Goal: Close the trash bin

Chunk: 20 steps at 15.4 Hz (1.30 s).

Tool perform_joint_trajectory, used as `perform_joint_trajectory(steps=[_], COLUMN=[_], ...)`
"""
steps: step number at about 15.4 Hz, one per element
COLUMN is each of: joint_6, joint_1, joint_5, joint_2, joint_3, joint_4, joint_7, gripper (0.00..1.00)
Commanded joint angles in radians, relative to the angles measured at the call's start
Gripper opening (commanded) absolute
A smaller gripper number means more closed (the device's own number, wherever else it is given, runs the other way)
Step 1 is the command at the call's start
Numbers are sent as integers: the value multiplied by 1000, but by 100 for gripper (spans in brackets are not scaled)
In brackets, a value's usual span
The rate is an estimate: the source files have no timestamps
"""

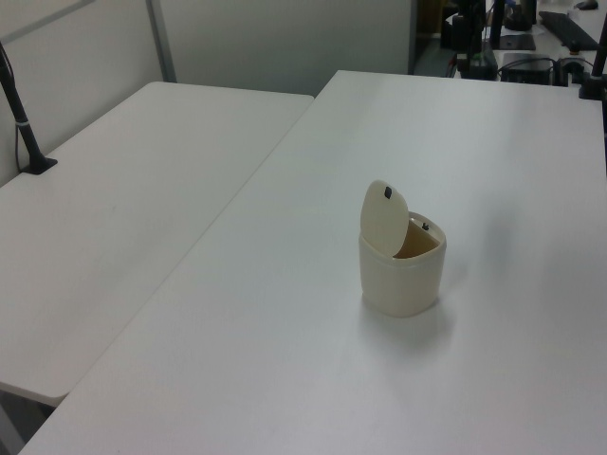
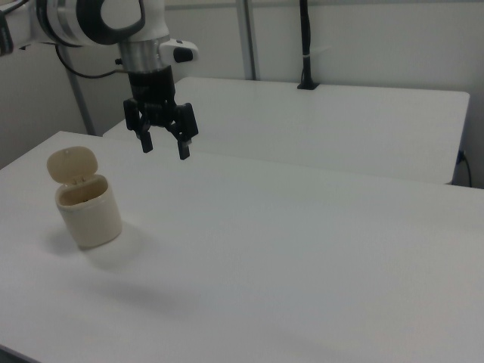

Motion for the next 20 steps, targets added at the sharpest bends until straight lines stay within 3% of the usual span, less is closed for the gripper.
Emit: perform_joint_trajectory(steps=[1,2,5,8,10,16,20], joint_6=[3,3,53,74,75,89,166], joint_1=[10,38,102,171,211,314,391], joint_5=[18,22,29,36,93,173,170], joint_2=[30,33,35,43,43,47,67], joint_3=[-3,2,3,3,3,3,3], joint_4=[32,32,32,31,34,109,119], joint_7=[-54,-70,-128,-368,-444,-521,-510], gripper=[100,94,56,26,2,0,0])
